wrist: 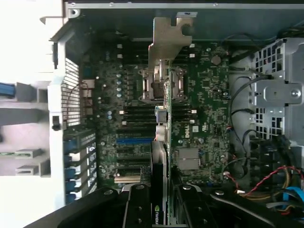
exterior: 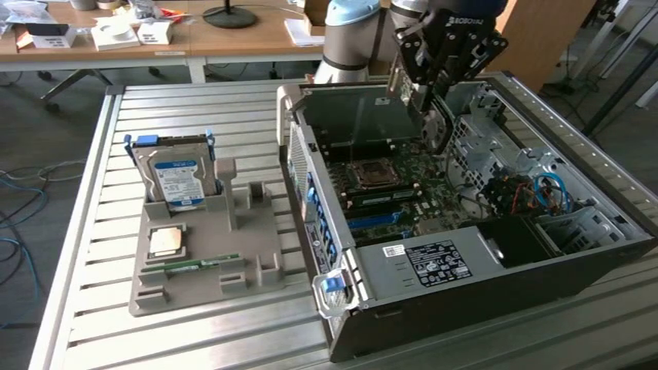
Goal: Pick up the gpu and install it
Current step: 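Pick up the gpu and move the gpu toward the slot, then insert the gpu into the slot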
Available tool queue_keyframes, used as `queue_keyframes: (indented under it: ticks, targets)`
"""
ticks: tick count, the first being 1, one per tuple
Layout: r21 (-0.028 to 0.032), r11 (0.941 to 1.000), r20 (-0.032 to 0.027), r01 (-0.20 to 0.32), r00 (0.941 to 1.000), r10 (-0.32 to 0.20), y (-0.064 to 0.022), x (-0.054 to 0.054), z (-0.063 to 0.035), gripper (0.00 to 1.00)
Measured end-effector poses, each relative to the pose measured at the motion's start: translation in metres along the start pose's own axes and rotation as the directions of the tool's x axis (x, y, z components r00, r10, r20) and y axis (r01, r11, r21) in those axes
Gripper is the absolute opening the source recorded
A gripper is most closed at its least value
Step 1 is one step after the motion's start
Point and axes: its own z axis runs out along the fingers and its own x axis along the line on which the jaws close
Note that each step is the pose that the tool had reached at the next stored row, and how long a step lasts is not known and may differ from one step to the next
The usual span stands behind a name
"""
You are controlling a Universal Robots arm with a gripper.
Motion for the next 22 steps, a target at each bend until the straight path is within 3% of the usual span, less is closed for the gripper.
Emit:
queue_keyframes:
  ticks: [11, 22]
  targets:
    - [0.0000, 1.0000, -0.0001, 0.000, 1.0000, 0.000, 0.0017, -0.036, 0.0008, 0.26]
    - [0.0000, 1.0000, -0.0001, 0.000, 1.0000, 0.000, 0.0018, -0.037, 0.0009, 0.26]
